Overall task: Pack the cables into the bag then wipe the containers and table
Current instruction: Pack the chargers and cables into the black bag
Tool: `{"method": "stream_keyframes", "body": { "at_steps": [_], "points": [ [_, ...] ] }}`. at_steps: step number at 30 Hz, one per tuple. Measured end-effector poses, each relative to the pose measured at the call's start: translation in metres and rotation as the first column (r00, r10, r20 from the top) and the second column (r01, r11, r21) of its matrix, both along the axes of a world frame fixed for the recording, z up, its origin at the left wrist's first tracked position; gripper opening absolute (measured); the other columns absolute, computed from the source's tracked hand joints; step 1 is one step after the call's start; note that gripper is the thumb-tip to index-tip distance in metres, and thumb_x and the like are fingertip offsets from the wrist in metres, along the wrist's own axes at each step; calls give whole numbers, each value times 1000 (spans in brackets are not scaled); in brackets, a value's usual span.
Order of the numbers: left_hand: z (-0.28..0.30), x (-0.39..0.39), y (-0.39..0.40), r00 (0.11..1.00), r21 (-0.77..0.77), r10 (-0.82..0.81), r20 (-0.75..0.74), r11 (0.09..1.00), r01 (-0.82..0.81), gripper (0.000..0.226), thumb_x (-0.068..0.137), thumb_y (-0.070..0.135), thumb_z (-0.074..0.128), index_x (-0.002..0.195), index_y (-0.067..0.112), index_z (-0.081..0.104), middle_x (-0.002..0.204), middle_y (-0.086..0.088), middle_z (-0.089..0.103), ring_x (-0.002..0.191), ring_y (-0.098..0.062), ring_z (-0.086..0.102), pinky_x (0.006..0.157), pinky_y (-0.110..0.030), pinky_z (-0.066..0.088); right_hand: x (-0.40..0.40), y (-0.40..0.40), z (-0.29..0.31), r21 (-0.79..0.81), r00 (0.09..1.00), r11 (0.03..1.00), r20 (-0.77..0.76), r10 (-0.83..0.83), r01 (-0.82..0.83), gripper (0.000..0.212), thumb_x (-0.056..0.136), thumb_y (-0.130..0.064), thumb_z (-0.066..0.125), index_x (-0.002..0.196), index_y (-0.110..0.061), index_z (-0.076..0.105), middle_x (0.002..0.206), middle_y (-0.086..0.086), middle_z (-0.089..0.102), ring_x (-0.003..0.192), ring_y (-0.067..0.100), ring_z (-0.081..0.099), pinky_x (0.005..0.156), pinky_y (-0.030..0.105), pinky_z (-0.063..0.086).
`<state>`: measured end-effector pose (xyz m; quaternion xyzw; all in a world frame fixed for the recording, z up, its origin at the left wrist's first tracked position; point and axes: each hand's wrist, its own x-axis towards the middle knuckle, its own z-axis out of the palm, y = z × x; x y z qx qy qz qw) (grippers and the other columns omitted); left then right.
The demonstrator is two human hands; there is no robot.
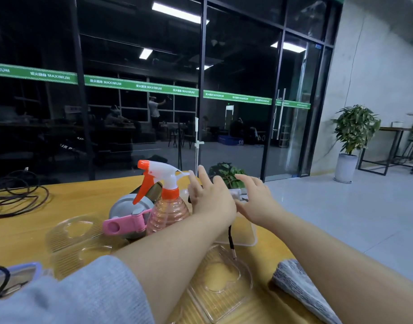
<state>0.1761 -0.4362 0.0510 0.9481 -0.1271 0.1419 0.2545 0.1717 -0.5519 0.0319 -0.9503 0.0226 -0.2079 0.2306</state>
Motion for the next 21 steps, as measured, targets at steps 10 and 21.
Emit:
{"method": "stream_keyframes", "body": {
  "at_steps": [10, 21],
  "points": [
    [3, 11, 0, 970, 157, 82, -230, 987, -46, 41, 83, 8, 45, 123, 18, 41, 132, -11, 21, 121, -31, 25, 81, -34, 29, 6, 1, -2, 73, 998, 997, -61, -24, 28, 38, 88, -44, 58, 111, -13, 57, 116, 7, 60, 109, 25, 54, 88, 34, 44],
    [-1, 14, 4, 992, 253, 24, -121, 967, 7, 42, 82, 1, 47, 120, 17, 41, 126, -12, 24, 107, -35, 36, 72, -34, 37, 6, 1, 2, 72, 992, 997, -127, 23, -14, 22, 89, -34, 62, 82, -23, 43, 90, -6, 52, 89, 18, 49, 67, 28, 36]
  ]
}}
